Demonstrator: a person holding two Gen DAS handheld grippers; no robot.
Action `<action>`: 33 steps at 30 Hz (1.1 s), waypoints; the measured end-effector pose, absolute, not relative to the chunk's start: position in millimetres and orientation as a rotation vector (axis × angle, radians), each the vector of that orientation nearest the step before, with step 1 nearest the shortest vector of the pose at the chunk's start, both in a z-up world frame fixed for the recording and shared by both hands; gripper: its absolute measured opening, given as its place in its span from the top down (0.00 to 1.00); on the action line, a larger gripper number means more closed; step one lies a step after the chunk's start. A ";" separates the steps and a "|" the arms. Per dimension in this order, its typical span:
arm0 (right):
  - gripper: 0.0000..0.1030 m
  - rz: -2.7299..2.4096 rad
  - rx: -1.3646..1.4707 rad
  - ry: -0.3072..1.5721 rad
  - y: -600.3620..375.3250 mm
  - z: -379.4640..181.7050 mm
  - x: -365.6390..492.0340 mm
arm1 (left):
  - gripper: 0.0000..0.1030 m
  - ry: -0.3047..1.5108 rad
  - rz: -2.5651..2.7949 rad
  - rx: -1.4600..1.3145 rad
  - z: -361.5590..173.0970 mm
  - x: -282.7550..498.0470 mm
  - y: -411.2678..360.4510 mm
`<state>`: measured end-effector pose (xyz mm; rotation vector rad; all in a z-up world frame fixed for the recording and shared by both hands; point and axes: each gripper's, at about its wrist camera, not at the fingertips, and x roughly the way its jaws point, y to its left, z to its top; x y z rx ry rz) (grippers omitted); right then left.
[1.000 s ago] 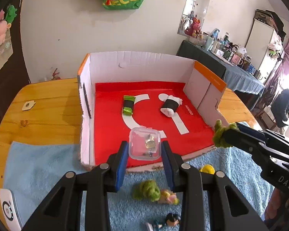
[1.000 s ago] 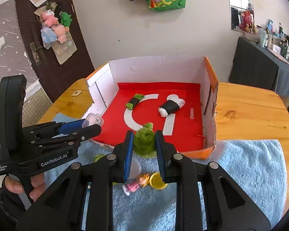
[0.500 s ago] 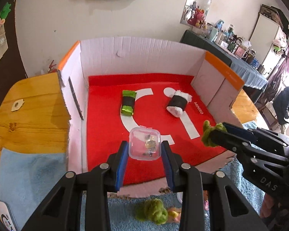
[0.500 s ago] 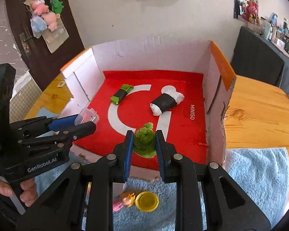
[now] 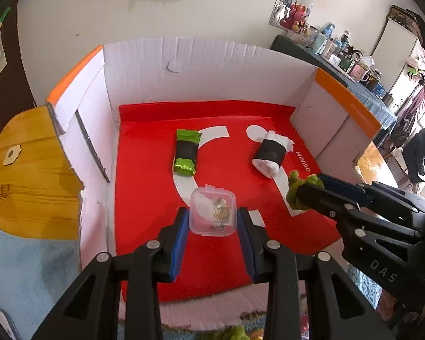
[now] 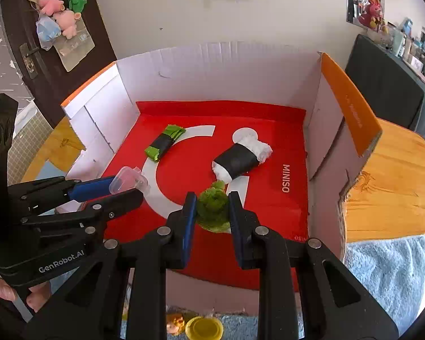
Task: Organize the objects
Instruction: 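Lift the cabbage toy and clear container and carry both into the box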
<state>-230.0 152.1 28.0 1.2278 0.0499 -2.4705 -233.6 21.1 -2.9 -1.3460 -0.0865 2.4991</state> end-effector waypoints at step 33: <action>0.79 -2.441 1.303 0.051 146.1 14.5 -254.9 | 0.65 -0.130 2.477 -1.451 -20.5 -262.1 13.6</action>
